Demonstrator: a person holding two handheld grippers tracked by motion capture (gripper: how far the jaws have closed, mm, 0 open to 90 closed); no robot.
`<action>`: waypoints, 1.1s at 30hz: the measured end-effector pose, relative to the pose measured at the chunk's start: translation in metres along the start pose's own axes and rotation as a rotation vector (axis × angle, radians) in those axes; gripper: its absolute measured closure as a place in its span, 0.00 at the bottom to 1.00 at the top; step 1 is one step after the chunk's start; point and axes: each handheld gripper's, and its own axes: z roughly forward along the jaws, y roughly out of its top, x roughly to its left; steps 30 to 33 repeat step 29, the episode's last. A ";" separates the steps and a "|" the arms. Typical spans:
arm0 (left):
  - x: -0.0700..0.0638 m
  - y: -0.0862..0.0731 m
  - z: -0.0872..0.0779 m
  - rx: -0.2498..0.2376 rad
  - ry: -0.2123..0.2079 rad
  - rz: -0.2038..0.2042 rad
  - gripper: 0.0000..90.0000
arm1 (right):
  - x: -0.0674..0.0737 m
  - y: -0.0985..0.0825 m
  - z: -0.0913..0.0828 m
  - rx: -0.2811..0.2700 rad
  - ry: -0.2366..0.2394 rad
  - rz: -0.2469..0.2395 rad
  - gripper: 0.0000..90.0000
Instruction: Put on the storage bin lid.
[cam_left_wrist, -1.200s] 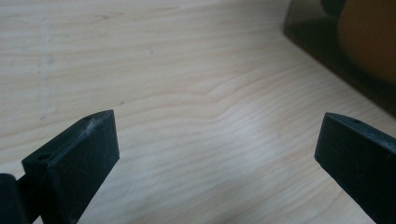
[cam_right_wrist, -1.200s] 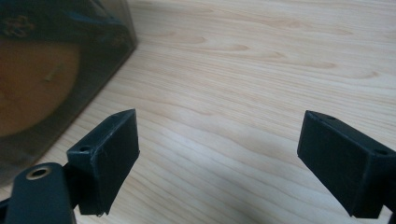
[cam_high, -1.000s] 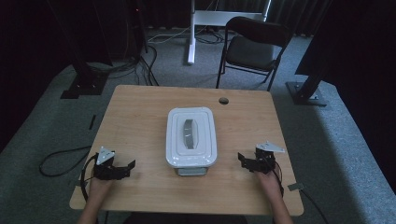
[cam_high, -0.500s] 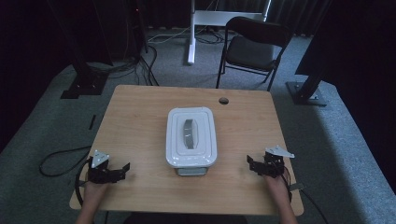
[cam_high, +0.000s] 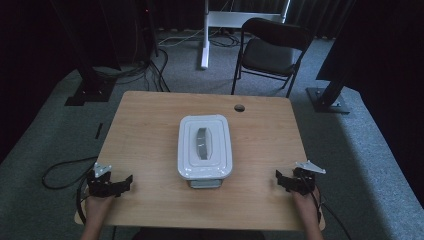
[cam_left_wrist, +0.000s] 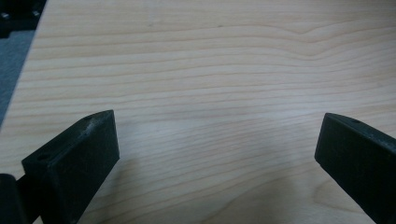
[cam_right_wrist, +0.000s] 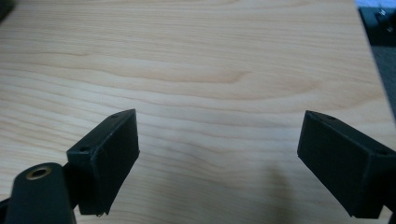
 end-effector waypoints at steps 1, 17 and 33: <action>0.000 0.000 0.000 0.001 0.007 0.001 0.00 | -0.001 0.000 0.000 0.004 -0.008 0.007 0.13; 0.001 -0.002 0.002 0.075 0.095 -0.013 0.00 | -0.006 -0.010 0.009 0.057 -0.101 0.013 0.12; -0.001 -0.003 0.002 0.074 0.116 -0.032 0.00 | -0.005 -0.010 0.009 0.057 -0.106 0.020 0.12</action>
